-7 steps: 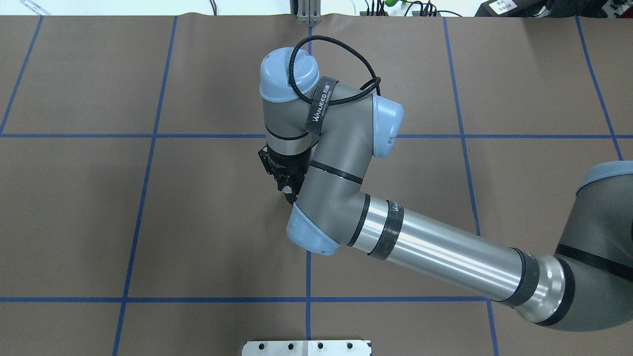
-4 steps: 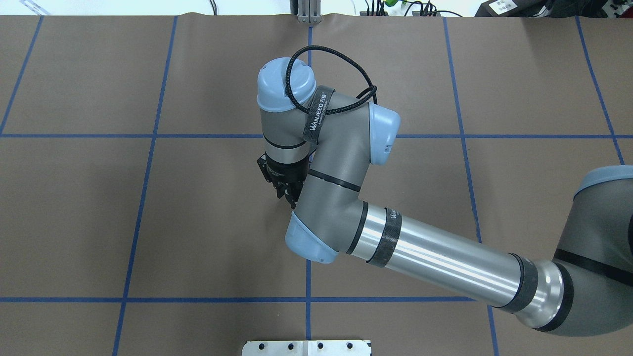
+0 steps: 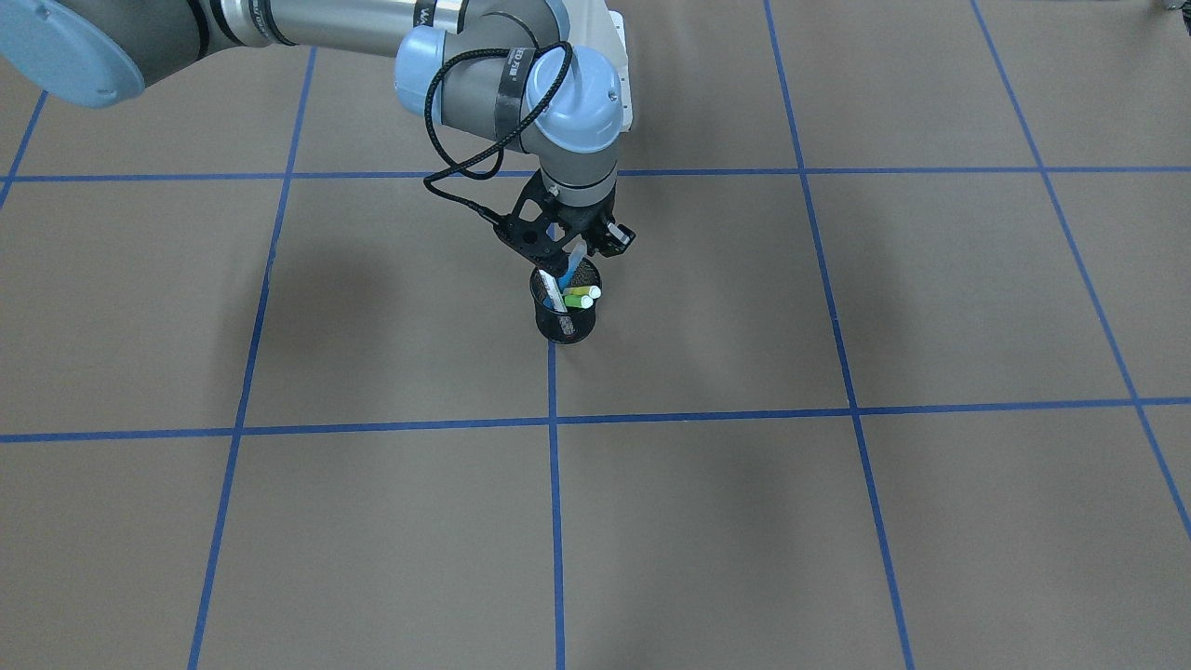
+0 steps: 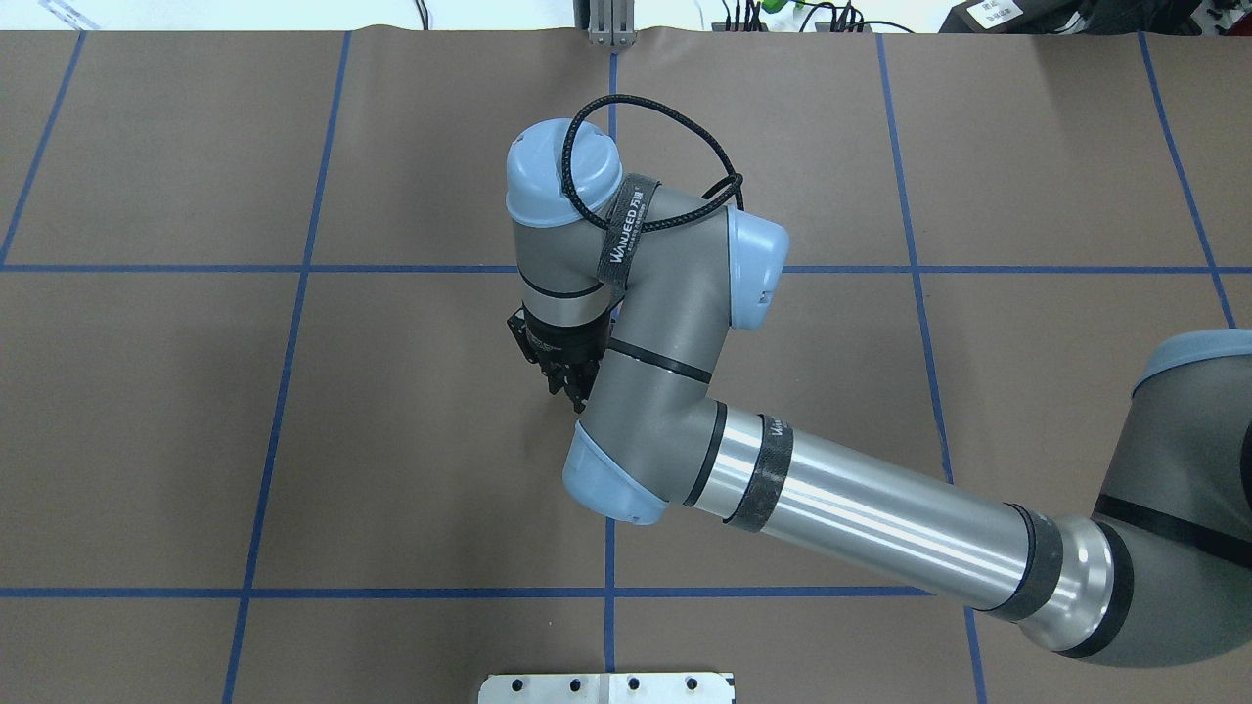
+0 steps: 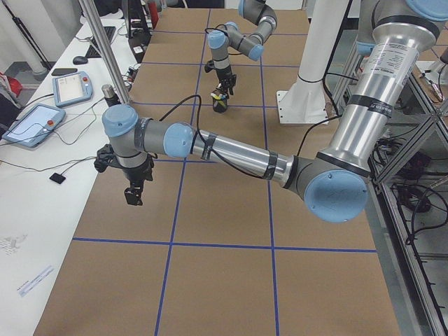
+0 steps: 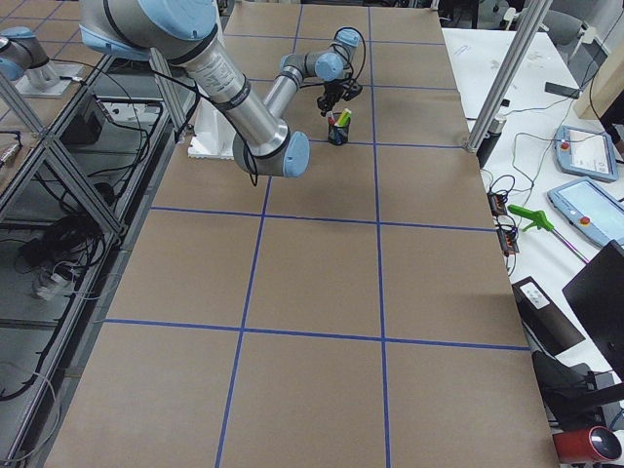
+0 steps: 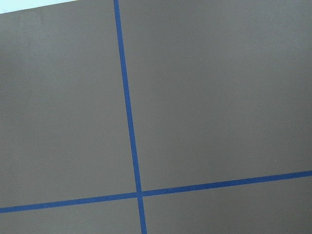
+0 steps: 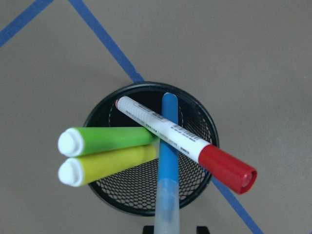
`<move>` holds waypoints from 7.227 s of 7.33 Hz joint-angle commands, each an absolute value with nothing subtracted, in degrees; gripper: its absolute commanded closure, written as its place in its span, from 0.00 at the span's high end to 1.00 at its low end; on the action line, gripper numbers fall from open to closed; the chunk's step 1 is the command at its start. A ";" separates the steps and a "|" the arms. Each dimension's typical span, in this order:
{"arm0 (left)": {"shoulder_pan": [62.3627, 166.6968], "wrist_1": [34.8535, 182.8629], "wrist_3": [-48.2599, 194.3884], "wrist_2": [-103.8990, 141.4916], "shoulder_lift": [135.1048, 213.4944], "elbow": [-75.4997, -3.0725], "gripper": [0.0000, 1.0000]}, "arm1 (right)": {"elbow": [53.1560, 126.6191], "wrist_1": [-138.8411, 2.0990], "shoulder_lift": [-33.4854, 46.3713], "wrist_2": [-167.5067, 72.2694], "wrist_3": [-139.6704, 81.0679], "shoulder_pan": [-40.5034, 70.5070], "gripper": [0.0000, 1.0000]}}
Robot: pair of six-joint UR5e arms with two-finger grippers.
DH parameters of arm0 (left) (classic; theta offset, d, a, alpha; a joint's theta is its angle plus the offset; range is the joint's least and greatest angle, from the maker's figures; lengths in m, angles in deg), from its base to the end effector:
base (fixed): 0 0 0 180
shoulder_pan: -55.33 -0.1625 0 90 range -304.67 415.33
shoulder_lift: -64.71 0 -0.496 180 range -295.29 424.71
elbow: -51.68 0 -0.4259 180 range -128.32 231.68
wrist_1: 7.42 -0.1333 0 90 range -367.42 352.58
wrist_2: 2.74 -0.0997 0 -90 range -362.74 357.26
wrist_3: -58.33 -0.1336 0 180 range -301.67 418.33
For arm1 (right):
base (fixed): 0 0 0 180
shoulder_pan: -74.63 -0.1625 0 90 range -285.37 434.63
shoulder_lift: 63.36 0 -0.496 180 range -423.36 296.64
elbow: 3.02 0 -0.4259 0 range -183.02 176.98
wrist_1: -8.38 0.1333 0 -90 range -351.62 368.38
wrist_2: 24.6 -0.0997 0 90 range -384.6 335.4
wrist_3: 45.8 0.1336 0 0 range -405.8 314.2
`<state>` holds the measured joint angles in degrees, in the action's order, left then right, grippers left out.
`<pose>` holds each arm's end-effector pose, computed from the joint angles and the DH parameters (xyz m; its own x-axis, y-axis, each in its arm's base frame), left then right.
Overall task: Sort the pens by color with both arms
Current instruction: 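Lower the right gripper and grasp the blue marker in the cup, then lift the blue marker out of the cup with the right gripper, then place the blue marker beyond the cup while the left gripper reaches over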
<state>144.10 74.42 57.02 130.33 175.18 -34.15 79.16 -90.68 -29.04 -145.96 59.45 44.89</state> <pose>-0.0271 -0.6955 0.5901 0.7276 0.1349 -0.6726 -0.0379 0.9869 0.1570 -0.7017 -0.4743 0.1528 0.6159 0.6106 0.4979 -0.3135 0.7697 -0.5561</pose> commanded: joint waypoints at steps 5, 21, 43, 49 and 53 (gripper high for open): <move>144.10 74.49 56.93 130.33 174.66 -34.19 1.00 | 79.33 -90.68 -28.91 -145.80 57.65 44.22 0.26; 144.02 74.49 74.53 139.78 178.94 -38.67 1.00 | 94.45 -99.12 -33.39 -151.70 50.21 34.29 0.22; 118.90 76.34 125.35 128.93 195.65 -41.92 1.00 | 94.72 -101.22 -17.34 -153.45 16.70 20.62 0.21; 97.74 75.73 158.58 113.23 204.18 -42.62 0.99 | 75.50 -72.54 -15.20 -138.17 0.29 19.97 0.16; 83.32 75.02 167.56 101.46 205.15 -42.27 0.97 | 74.94 -71.78 -15.03 -133.59 19.32 24.08 0.16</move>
